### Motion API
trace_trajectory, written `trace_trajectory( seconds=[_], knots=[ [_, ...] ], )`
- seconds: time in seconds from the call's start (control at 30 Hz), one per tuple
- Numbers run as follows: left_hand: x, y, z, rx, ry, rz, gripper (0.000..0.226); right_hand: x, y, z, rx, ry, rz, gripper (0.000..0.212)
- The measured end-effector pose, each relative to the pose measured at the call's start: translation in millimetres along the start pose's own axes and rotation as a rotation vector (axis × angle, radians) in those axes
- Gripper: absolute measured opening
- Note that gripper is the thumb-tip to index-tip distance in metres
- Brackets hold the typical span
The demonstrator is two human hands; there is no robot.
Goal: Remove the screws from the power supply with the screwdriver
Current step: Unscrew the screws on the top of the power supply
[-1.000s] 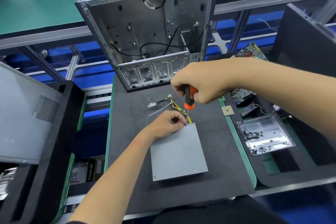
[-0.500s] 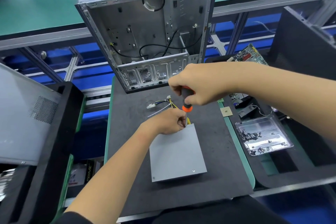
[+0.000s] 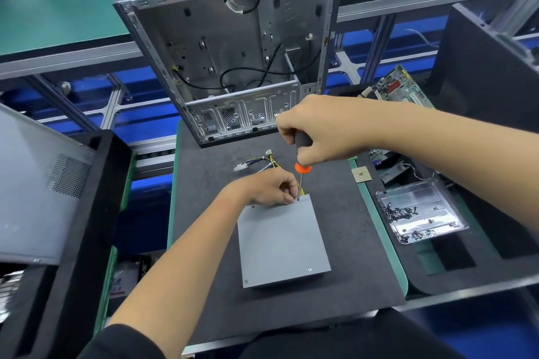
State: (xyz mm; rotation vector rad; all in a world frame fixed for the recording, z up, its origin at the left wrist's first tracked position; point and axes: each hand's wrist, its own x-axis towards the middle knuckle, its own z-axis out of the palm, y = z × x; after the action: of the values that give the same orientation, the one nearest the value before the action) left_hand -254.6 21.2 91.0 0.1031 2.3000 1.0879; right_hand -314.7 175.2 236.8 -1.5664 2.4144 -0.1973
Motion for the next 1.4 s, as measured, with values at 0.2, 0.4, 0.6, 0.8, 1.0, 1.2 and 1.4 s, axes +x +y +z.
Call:
trace_trajectory(
  seconds=[0.2,0.4,0.6,0.8,1.0,1.2,1.4],
  knots=[
    [3,-5,-1,-0.025,-0.014,0.010,0.015,-1,1,4,-0.025,0.010,-0.012,0.026],
    [1,-6,-1,-0.053,-0.003,0.029,0.014,-2,1,5,-0.012,0.005,-0.002,0.025],
    [0,-9,-1,-0.076,0.026,0.041,0.016,-3,1,5,-0.017,0.010,0.000,0.025],
    [0,-12,0,-0.089,0.054,0.044,0.012,-4,2,3,-0.017,0.021,0.011,0.024],
    [-2,-13,1,-0.116,0.090,0.039,0.012,-3,2,-3,-0.003,0.047,0.014,0.023],
    [-3,-14,2,-0.132,0.098,0.033,0.019,-3,2,6,-0.017,0.009,0.010,0.024],
    [-4,-13,2,-0.126,0.107,0.044,0.018,-3,2,5,-0.008,0.015,0.008,0.023]
  ],
)
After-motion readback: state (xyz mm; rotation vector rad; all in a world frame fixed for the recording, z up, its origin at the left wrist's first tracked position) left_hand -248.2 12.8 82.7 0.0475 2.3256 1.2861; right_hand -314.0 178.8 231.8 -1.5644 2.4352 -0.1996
